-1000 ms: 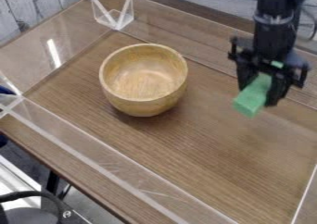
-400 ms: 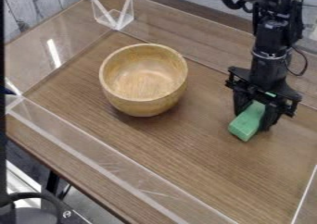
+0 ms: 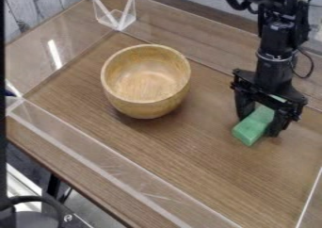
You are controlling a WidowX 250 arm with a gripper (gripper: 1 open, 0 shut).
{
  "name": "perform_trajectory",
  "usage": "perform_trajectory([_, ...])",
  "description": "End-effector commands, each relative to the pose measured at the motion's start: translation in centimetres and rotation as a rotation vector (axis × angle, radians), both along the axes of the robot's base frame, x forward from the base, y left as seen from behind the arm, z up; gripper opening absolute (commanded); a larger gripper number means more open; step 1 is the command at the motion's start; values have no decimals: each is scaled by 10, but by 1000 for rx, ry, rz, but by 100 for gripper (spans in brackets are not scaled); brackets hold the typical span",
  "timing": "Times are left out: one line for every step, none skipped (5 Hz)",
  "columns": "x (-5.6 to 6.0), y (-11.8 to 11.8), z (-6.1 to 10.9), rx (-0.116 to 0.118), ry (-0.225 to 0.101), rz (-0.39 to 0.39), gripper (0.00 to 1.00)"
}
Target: Remove the green block from inside the brown bowl and put it on the table
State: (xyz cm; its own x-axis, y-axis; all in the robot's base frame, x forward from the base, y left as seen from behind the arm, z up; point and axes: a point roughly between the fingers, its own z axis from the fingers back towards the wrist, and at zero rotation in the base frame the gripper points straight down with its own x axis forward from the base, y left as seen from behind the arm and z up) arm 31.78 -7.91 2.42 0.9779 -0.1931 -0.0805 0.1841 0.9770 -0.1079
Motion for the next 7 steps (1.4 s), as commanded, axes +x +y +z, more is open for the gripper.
perform_trajectory([8,7,38,-14,-101,29,100])
perform_trajectory([6,15,76,-24,-180,54,100])
perform_trajectory([4,28,108,-16,-235,69,100])
perform_trajectory([-1,46,131,-3,-260,75,100])
perform_trajectory([-3,75,149,12,-283,100,100])
perform_trajectory([-4,102,154,18,-303,113,100])
perform_trajectory([-6,87,146,4,-281,64,100])
